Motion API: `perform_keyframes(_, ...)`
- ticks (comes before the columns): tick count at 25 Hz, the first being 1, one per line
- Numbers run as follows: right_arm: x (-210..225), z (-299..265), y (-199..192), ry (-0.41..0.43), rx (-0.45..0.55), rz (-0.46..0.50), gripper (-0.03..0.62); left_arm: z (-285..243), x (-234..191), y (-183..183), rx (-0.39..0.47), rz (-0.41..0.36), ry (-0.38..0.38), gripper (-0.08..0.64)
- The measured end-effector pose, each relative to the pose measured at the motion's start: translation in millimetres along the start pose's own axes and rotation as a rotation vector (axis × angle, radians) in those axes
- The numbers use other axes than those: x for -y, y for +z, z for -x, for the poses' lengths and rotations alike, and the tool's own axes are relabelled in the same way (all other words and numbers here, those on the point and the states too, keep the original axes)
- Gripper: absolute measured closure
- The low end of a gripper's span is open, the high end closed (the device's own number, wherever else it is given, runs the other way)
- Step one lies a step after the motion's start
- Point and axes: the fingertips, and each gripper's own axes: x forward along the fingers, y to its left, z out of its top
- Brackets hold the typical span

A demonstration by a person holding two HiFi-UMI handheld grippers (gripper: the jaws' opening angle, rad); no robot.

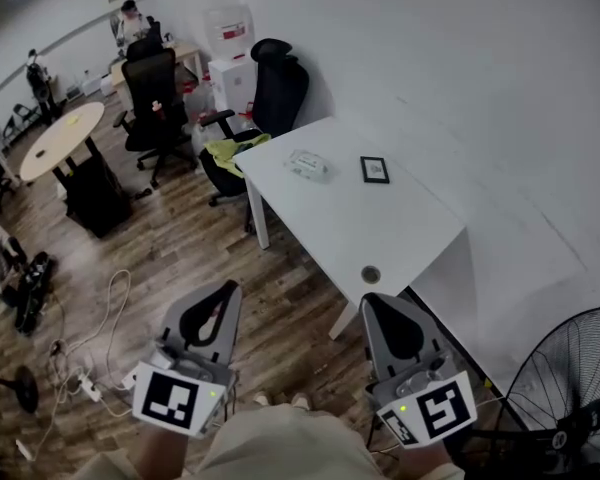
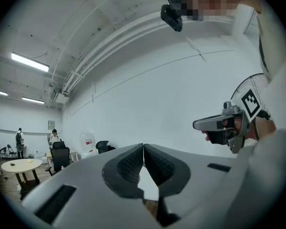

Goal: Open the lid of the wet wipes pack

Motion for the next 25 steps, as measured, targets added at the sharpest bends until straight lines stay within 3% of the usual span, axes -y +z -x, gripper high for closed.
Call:
perform_keyframes(3, -1.1, 5.4, -4.2, 0.017, 0.017, -0.011, 0.566, 3.5, 3.7, -10.3, -0.020, -0.004, 0.017, 0.538)
perform_keyframes(5, 2.5, 7.0, -6.8, 0.016, 0.034, -0.031, 0.486, 1.2, 6.5, -14.1, -0.026, -0.012, 0.021, 0.537)
perform_keyframes(7, 5.2, 9.6, -9.8, 0.017, 0.043, -0.055, 0.452, 0.4, 10.1, -15.0, -0.027, -0.012, 0.020, 0.538)
perform_keyframes(16, 9.3, -2.8, -21.9, 0.032, 0.002, -0.029, 0.443, -9.4, 4.8, -15.0, -0.019, -0.024, 0.022, 0.537)
perform_keyframes(25, 29.2, -55.3, -38.7, 0.014, -0.039, -0.014, 0.444, -46.8, -32.2, -26.8, -0.025, -0.016, 0.007, 0.538)
